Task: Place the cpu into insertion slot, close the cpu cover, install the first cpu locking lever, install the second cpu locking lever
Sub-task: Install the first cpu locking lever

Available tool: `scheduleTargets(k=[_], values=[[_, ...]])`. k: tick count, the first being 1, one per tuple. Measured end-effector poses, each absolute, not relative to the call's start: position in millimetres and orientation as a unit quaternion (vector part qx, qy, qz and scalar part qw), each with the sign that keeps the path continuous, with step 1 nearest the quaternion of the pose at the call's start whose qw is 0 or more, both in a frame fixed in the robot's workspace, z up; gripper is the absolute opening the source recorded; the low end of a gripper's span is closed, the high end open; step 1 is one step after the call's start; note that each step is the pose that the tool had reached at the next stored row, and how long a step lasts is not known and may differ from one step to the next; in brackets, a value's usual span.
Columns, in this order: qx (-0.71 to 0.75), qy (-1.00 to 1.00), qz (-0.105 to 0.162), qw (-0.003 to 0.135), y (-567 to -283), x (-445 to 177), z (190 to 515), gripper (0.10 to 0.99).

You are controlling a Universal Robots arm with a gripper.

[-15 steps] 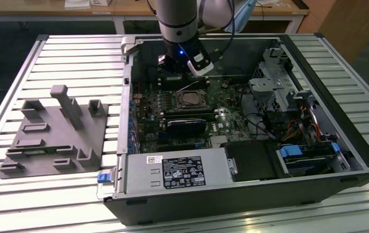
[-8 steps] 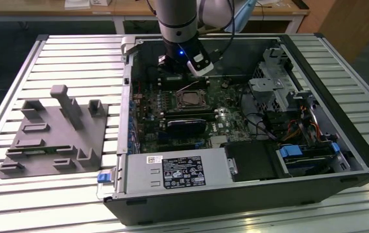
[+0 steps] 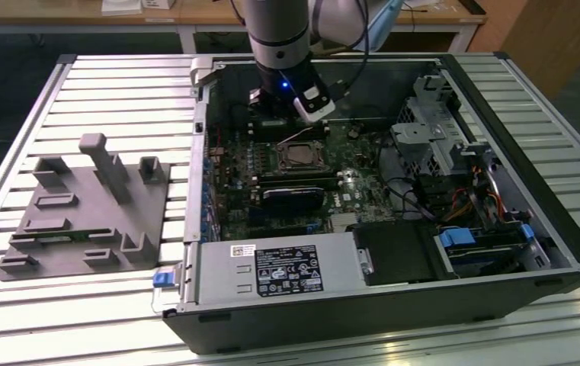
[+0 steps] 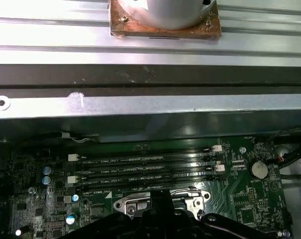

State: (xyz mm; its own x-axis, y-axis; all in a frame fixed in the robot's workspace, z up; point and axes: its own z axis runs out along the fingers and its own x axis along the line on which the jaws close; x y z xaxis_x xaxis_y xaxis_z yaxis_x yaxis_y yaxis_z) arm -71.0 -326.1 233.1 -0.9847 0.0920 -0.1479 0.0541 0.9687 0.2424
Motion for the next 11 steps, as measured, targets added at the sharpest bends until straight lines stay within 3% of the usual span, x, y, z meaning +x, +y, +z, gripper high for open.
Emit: scheduleTargets(k=[11], values=[[0.043, 0.990, 0.110, 0.082, -322.4, -68.8, 225.3, 0.106]])
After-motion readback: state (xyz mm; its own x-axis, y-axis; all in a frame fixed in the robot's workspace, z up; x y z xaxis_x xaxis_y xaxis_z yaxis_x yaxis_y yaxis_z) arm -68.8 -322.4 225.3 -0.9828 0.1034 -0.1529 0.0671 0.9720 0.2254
